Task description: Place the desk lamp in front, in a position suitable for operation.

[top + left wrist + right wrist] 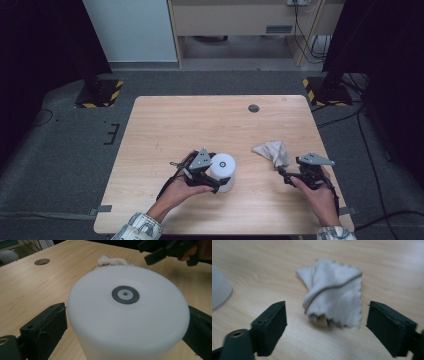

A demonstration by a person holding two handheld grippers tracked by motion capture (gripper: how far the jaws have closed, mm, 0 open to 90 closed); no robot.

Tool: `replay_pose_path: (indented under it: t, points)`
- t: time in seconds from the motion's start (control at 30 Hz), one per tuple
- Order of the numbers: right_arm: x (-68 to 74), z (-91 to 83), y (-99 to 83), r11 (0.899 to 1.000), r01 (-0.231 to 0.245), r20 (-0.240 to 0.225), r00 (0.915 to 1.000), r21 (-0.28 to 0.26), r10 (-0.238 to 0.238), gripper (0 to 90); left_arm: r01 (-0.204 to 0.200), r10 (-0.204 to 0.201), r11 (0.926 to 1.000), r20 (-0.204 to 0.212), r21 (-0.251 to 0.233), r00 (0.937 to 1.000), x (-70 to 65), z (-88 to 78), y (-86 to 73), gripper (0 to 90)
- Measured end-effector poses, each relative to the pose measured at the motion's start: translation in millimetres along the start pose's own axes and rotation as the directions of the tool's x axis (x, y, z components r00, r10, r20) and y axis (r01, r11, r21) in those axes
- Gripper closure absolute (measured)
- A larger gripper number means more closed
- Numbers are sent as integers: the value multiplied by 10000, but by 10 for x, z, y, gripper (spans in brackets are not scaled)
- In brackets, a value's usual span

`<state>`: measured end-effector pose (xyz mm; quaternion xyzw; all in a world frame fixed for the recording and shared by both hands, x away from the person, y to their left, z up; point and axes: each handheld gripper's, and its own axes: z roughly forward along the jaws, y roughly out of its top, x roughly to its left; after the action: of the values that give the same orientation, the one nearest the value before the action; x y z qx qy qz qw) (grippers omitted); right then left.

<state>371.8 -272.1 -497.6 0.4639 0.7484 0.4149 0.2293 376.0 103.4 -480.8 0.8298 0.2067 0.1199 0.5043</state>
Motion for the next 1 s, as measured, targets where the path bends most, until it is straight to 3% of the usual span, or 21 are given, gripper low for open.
replay_pose_path:
  t: [0.13,0.27,0.37,0.47,0.57,0.7,0.73,0.8,0.9,1.0]
  points:
    - [-28,107,209,9980,306,-60,9995,554,-304,441,76,-75,10000,17,-53,10000,2,-18,-37,10]
    - [-36,261,294,9957,381,-114,9992,843,-372,434,20,-20,10000,13,81,10000,5,-58,-86,12]
    - [-63,495,364,9921,506,-83,9987,1149,-500,378,103,-104,9999,91,138,9999,12,-89,-134,10]
    - [-92,613,370,9911,261,-119,9996,1306,-248,382,53,-55,9996,101,271,9999,5,-90,-157,13]
    - [-113,781,334,9831,258,-214,9995,1814,-223,439,15,-19,9997,144,234,9999,-10,-105,-168,12]
    - [-118,828,297,9791,224,-447,9989,2022,-136,523,26,-30,9994,107,352,9999,-44,-124,-232,14]
    - [-117,841,271,9784,253,-516,9986,2050,-150,584,-5,0,9992,119,404,9999,-48,-133,-243,15]
    - [-109,849,257,9763,229,-570,9983,2152,-109,604,-1,-5,9993,142,387,9999,-44,-148,-255,14]
    - [-116,855,232,9782,341,-540,9983,2047,-234,721,-15,14,9993,23,369,10000,-30,-139,-255,19]
    - [-150,843,230,9790,189,-809,9967,2031,-24,797,-72,72,9993,-15,363,10000,-21,-130,-260,15]
